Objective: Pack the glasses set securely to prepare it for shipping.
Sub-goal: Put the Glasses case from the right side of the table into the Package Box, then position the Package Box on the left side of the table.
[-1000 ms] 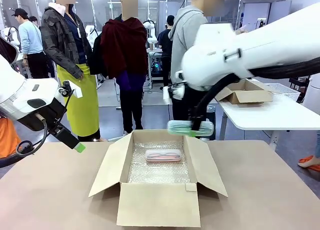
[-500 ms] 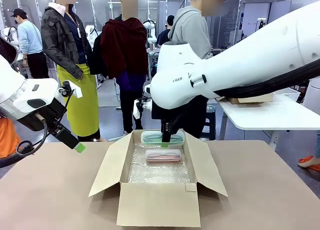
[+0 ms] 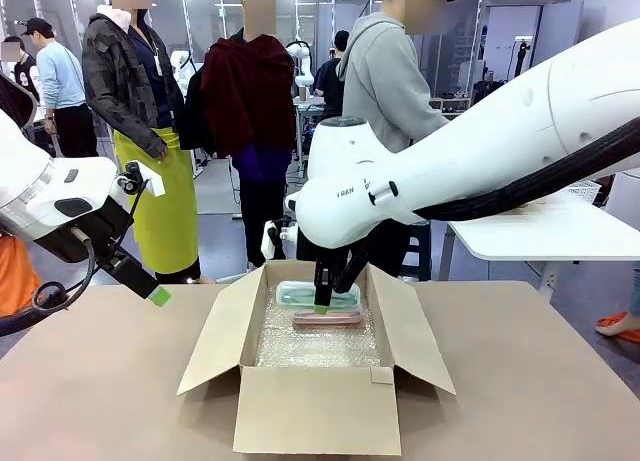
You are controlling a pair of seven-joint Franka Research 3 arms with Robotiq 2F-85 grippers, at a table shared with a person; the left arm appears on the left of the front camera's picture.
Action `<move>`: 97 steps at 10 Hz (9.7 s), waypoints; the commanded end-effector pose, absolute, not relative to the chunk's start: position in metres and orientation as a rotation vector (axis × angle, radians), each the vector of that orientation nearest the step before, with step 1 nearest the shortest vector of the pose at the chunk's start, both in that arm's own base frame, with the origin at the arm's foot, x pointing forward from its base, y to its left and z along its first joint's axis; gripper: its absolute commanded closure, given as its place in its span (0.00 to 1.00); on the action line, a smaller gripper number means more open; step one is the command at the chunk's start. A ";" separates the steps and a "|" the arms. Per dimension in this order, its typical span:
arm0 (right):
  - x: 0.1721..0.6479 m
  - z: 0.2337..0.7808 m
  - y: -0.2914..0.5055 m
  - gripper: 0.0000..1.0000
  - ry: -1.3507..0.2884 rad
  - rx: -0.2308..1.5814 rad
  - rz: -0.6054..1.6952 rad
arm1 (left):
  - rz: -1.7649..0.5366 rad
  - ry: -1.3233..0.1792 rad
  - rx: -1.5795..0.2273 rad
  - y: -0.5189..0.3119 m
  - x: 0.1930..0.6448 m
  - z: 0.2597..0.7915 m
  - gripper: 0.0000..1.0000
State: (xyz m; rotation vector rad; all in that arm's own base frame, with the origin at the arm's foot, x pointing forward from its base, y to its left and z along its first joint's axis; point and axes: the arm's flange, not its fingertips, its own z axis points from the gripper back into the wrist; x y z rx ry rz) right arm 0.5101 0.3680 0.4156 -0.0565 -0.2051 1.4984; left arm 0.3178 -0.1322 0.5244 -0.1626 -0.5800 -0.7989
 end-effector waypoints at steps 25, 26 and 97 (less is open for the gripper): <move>0.511 0.349 0.374 0.00 -0.099 -0.032 1.518 | -0.800 -0.580 -0.170 -0.130 0.317 0.524 0.00; 0.511 0.349 0.374 0.00 -0.099 -0.032 1.518 | -0.800 -0.580 -0.170 -0.130 0.317 0.524 0.00; 0.299 0.559 0.086 0.00 -0.599 0.077 0.697 | -0.034 -0.148 -1.459 -0.029 0.502 0.257 1.00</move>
